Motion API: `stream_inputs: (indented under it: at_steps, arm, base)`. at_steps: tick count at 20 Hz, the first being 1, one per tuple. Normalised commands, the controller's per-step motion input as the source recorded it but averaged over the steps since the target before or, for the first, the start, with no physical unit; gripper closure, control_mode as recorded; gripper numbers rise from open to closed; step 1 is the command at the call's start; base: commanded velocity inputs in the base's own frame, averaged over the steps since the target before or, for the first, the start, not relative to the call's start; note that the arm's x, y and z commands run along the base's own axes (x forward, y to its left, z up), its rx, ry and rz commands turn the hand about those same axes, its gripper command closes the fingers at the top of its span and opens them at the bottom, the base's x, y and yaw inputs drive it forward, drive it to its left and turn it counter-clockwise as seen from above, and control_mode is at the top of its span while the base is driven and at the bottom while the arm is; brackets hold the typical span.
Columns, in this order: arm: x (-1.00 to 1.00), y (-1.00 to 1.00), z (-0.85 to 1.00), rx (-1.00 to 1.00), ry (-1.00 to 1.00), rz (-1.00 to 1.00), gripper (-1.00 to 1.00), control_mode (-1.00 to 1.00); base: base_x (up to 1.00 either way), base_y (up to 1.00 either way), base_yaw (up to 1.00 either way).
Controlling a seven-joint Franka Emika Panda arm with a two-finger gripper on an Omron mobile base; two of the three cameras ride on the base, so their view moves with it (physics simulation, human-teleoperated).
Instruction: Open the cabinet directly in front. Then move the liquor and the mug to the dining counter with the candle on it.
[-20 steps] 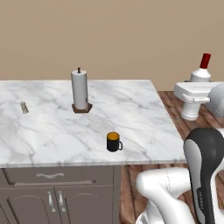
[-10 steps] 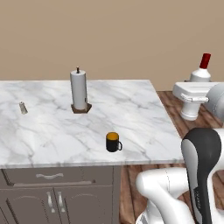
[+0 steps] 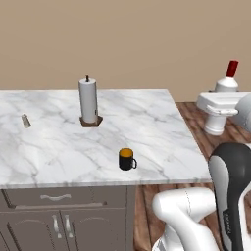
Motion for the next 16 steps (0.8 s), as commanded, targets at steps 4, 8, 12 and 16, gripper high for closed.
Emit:
stream_inputs:
  at_steps: [4,8,12,16]
  arm:
    - [0.0,-0.27,-0.13,0.0,0.0,0.13,1.0,-1.0]
    - [0.0,-0.33,-0.18,0.0,0.0,0.16,1.0,-1.0]
    - [0.0,-0.34,-0.19,0.0,0.01,0.16,1.0,-1.0]
    - [0.0,-0.34,-0.18,0.0,0.0,0.16,1.0,-1.0]
  base:
    - [0.0,0.0,0.0]
    - [0.0,0.0,0.0]
    - [0.0,0.0,0.0]
    - [0.0,0.0,0.0]
